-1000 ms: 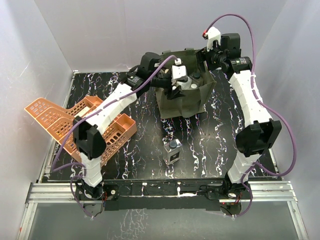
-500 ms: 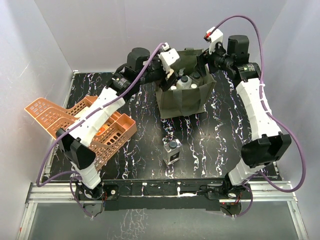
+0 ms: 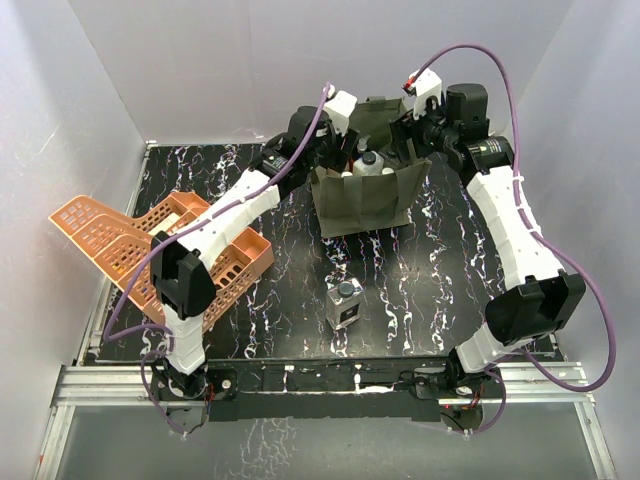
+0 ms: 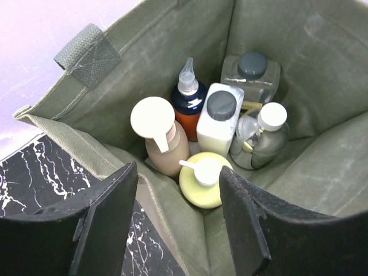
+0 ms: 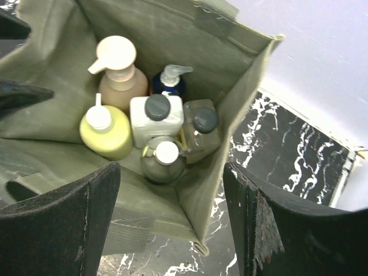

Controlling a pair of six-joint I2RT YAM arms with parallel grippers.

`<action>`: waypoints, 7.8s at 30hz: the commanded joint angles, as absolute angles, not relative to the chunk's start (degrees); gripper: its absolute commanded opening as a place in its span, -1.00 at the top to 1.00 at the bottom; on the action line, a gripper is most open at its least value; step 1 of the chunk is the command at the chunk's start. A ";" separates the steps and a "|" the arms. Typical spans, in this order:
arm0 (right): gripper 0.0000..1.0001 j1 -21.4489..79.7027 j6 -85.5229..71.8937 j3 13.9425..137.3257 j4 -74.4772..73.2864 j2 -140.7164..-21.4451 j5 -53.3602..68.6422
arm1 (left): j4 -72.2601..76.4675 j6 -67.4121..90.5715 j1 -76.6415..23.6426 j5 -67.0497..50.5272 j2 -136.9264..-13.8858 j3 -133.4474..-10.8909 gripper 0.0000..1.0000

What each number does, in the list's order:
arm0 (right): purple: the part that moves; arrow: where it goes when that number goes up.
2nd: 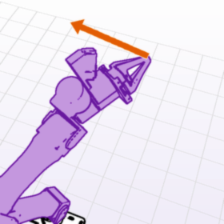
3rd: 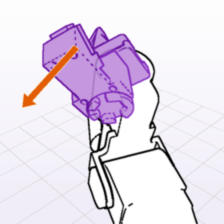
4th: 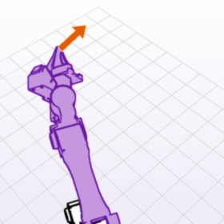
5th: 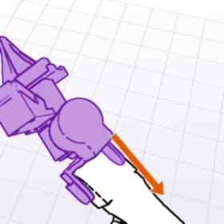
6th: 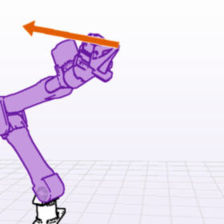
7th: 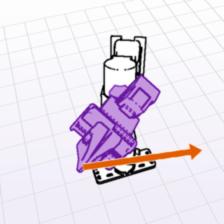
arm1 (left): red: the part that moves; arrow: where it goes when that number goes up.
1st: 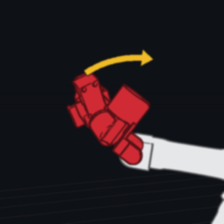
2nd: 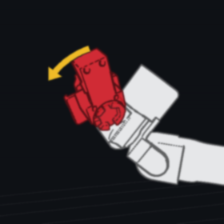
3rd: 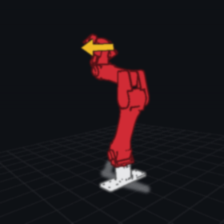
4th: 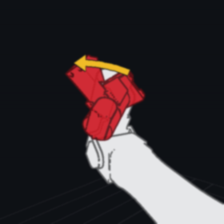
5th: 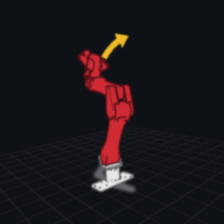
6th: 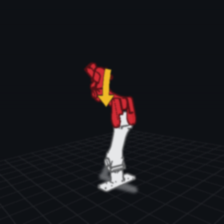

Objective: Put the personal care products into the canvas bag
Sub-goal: Pick up the care product from the center of the board, then place the care product in the canvas bag.

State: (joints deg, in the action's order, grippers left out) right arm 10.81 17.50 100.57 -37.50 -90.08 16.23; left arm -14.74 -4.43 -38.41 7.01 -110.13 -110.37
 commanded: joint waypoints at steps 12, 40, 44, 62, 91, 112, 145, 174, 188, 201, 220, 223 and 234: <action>-0.50 10.64 26.71 102.14 -38.84 -86.89 32.38 | -9.68 -9.24 -38.58 17.91 -100.75 -98.61 1.00; -0.50 10.94 22.73 100.43 -35.48 -87.71 30.07 | -9.96 -14.97 -38.58 11.50 -96.45 -100.52 0.60; -0.50 10.98 19.84 99.99 -34.26 -87.23 28.97 | -11.93 -14.82 -38.67 3.75 -94.19 -99.65 0.19; -0.52 10.99 12.96 94.25 -27.16 -83.36 14.10 | -34.72 -22.75 -50.11 -23.80 -84.31 -92.66 -0.72; -0.53 10.99 9.95 81.61 -26.24 -72.27 16.50 | -24.90 -11.33 -60.12 -14.00 -83.65 -70.88 -0.64; -0.53 10.71 11.29 81.29 -23.82 -72.09 13.92 | -28.59 -16.71 -60.12 -13.60 -85.77 -75.83 0.72; -0.54 10.02 2.84 104.78 -22.13 -86.35 -8.48 | -12.71 -28.77 -56.45 13.71 -109.09 -146.47 1.00; -0.57 6.25 2.23 98.10 -20.87 -83.44 -8.22 | -1.87 -20.91 -49.94 34.41 -122.61 -149.57 1.00; -0.56 5.25 1.35 98.55 -21.74 -84.81 -4.84 | 1.09 -17.12 -45.79 42.61 -121.24 -142.83 1.00; -0.56 5.04 1.25 96.79 -21.30 -85.17 -2.49 | 2.65 -13.12 -44.76 47.68 -121.51 -138.64 1.00; -0.55 5.03 0.47 98.68 -21.46 -89.51 1.39 | 3.13 -10.61 -38.94 47.06 -121.07 -130.88 1.00; -0.55 5.10 0.74 98.76 -21.27 -89.86 2.25 | 3.20 -10.24 -38.94 45.10 -121.55 -131.60 1.00; -0.55 5.11 7.23 100.50 -21.83 -90.82 23.66 | -11.79 3.28 -36.95 36.43 -124.25 -140.83 1.00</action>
State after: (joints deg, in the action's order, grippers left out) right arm 5.32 2.87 97.10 -23.86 -89.93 12.53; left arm -10.00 -1.65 -39.40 39.05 -128.18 -135.55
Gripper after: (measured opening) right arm 0.776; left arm 0.477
